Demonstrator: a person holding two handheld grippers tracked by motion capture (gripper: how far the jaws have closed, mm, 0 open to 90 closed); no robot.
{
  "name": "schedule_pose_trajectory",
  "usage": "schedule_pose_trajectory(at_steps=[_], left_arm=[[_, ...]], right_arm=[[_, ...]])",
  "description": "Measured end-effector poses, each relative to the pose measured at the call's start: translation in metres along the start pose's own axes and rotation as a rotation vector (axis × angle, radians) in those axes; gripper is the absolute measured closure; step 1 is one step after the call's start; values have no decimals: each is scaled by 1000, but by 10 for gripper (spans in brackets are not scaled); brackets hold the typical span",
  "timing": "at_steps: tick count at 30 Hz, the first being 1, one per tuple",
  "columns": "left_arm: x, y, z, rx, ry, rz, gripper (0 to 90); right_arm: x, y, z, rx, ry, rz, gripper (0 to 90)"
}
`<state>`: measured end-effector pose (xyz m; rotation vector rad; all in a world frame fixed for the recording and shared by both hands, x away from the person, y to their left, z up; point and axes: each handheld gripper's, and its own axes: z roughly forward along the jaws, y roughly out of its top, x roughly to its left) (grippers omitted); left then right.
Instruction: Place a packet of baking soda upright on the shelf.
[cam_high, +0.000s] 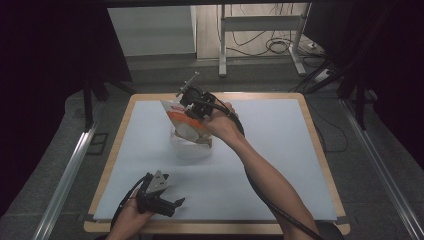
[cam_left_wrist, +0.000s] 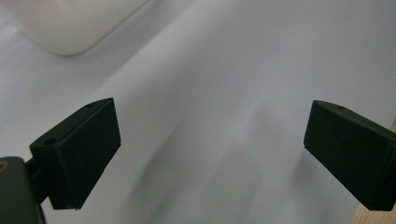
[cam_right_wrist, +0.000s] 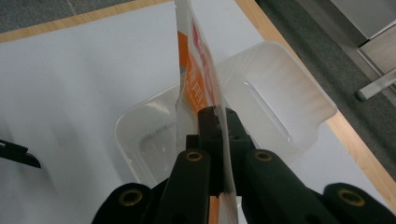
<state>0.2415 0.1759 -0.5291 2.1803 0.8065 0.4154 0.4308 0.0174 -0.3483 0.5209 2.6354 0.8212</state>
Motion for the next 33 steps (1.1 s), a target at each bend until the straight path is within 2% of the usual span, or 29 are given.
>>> schedule_pose_trajectory(at_steps=[16, 26, 31, 33], left_arm=[[0, 0, 0, 13, 4, 14, 39], [-1, 0, 1, 15, 1, 14, 39], [0, 0, 1, 21, 0, 11, 39], [0, 0, 1, 20, -1, 8, 39]], right_arm=[[2, -13, 29, 44, 31, 19, 891], [-11, -29, 33, 28, 36, 75, 880], [-12, -33, 35, 26, 42, 96, 789], [-14, -34, 37, 22, 46, 110, 725]])
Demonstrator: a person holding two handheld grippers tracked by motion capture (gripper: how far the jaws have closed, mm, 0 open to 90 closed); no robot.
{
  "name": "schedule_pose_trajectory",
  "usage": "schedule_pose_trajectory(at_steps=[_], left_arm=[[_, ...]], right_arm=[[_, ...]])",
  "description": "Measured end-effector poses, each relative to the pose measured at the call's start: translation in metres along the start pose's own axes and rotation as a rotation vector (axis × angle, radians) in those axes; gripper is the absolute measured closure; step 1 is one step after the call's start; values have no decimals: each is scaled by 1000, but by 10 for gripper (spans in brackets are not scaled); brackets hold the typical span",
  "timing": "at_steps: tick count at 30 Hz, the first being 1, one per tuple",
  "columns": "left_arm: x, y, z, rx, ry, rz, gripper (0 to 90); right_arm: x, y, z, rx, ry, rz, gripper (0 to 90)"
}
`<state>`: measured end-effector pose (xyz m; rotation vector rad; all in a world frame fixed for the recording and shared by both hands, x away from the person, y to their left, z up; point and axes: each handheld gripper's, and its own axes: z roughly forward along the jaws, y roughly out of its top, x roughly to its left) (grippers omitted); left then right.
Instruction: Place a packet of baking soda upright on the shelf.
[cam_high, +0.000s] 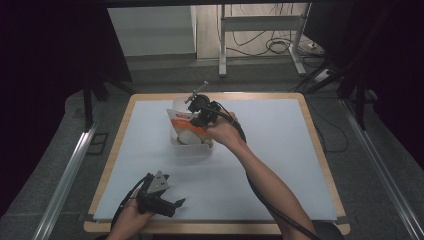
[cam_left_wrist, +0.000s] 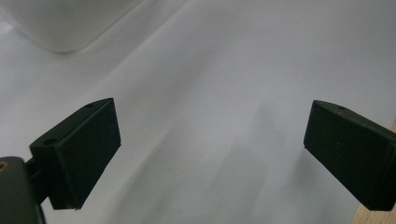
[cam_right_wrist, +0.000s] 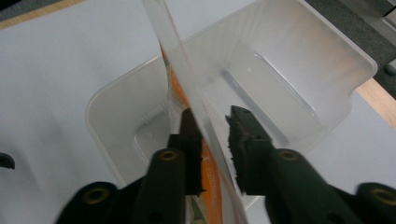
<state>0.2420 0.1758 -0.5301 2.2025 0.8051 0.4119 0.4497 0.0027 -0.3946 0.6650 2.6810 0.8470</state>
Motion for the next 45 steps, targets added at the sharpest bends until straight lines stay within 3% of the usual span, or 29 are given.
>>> schedule_pose_trajectory(at_steps=[3, 13, 17, 20, 24, 27, 29, 32, 39, 45], left_arm=[[0, 0, 0, 1, 1, -1, 39], [0, 0, 0, -1, 2, 3, 39], [0, 0, 0, 0, 2, 3, 39], [0, 0, 0, 1, 3, 4, 39], [0, 0, 0, 0, 3, 3, 39], [0, 0, 0, 1, 3, 3, 39], [0, 0, 0, 1, 3, 3, 39], [0, 0, 1, 1, 3, 4, 39], [-1, 0, 1, 2, 3, 5, 39], [-1, 0, 1, 0, 5, 3, 39]], right_arm=[[-1, -1, 1, -6, 8, 21, 656], [1, 0, -6, -37, -22, 8, 360], [-1, -1, -8, -59, -4, 14, 269], [-3, -4, -9, -104, 0, 20, 185], [-7, -5, -9, -115, 42, 46, 69], [-7, -6, -13, -168, 26, 39, 16], [-9, -7, -17, -211, 34, 33, 3], [-11, -8, -21, -216, 46, 56, 0], [-16, -13, -28, -194, 64, 76, 23], [-19, -18, -32, -173, 41, 53, 35]])
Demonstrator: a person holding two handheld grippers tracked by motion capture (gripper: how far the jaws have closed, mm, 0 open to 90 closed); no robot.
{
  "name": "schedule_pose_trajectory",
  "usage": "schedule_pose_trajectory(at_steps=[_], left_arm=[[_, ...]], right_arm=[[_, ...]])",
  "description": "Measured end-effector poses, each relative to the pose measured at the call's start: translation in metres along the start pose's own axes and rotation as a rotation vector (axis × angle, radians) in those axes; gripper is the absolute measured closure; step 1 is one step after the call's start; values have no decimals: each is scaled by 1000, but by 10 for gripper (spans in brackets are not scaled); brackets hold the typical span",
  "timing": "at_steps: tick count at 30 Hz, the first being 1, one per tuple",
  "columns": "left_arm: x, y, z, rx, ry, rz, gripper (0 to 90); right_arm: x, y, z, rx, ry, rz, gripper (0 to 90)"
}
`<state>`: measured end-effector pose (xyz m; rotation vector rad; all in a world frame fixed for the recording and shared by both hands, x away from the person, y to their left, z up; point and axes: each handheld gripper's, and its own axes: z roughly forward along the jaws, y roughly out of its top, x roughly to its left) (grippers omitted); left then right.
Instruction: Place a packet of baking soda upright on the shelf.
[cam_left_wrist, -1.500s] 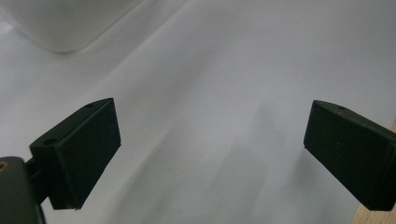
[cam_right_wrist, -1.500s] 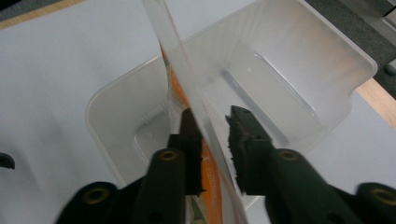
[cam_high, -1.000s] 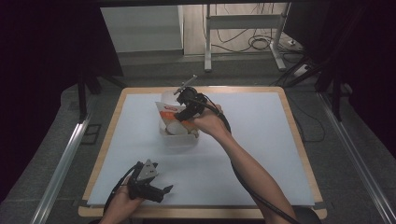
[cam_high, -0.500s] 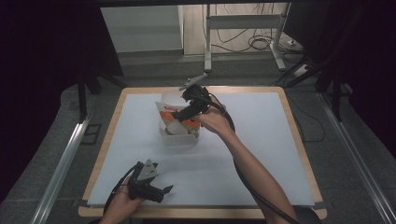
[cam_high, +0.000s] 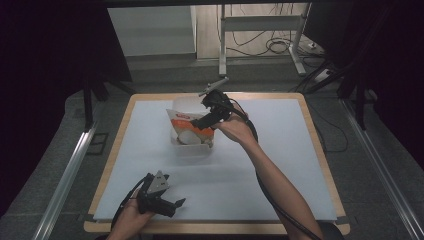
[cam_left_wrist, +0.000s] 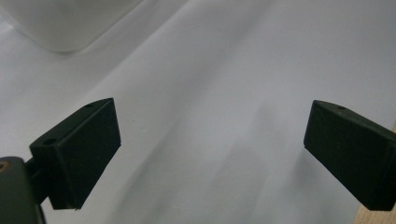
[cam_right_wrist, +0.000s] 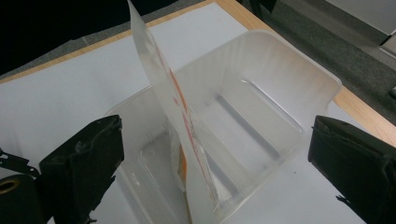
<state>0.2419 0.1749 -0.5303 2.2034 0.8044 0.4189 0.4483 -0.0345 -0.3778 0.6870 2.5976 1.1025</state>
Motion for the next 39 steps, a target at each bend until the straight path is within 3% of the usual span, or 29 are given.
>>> schedule_pose_trajectory(at_steps=[2, 16, 21, 28, 39], left_arm=[[0, 0, 0, -1, 1, 0, 39], [-1, 0, 0, 2, 0, 2, 39], [-1, 0, 1, 1, -1, 2, 39], [-1, 0, 1, 2, -1, 2, 39], [-1, 0, 1, 2, 0, -1, 39]], right_arm=[[-1, -2, -1, -2, 3, 12, 32], [4, -12, -6, 14, -2, -36, 0], [5, -15, -10, -10, -14, -48, 0], [2, -24, -17, -39, -38, -31, 0], [-6, -38, -30, -46, -31, 12, 0]])
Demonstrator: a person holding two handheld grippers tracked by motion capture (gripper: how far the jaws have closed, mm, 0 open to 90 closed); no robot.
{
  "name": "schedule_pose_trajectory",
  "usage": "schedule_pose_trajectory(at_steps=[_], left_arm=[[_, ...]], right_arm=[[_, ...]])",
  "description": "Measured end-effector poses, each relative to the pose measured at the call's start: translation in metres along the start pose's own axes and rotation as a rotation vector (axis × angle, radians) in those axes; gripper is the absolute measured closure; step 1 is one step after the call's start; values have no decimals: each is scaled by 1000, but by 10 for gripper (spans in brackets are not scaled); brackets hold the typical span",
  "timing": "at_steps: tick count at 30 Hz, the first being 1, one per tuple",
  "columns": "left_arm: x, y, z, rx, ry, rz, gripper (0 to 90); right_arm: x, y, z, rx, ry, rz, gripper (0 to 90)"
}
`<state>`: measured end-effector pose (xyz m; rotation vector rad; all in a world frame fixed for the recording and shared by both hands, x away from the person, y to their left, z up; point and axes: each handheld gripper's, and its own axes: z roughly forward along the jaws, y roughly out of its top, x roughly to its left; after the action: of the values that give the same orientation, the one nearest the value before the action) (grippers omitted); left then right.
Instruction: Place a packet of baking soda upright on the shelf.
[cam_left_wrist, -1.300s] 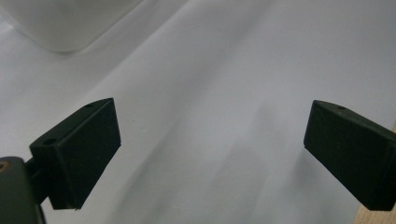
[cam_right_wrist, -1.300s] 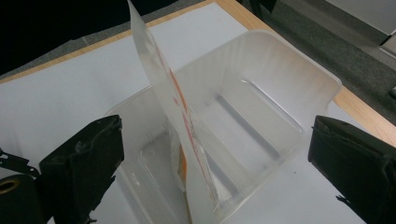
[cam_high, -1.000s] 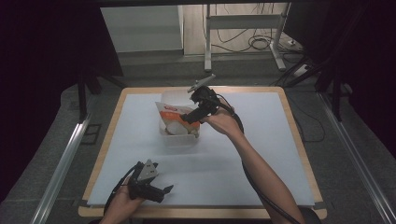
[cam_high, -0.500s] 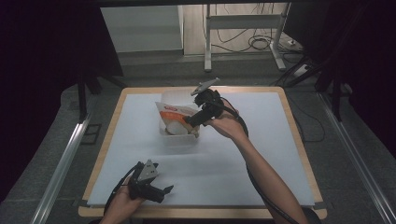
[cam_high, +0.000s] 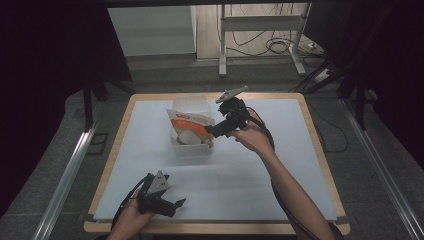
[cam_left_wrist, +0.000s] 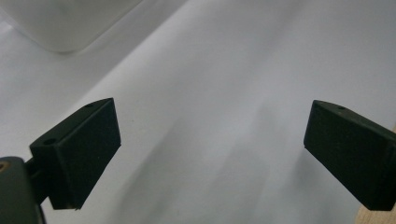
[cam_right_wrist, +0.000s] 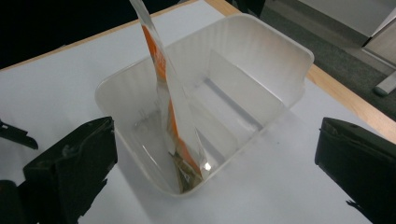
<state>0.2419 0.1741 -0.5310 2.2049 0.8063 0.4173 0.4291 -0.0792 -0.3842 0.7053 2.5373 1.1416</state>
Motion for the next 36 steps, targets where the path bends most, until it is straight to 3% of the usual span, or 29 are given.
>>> schedule_pose_trajectory(at_steps=[17, 36], left_arm=[[0, 0, 0, 0, 1, 0, 39], [2, 0, -2, -21, -10, -18, 38]], right_arm=[[9, -16, -21, -43, -30, -49, 0], [11, -48, -31, -41, -36, -27, 0]])
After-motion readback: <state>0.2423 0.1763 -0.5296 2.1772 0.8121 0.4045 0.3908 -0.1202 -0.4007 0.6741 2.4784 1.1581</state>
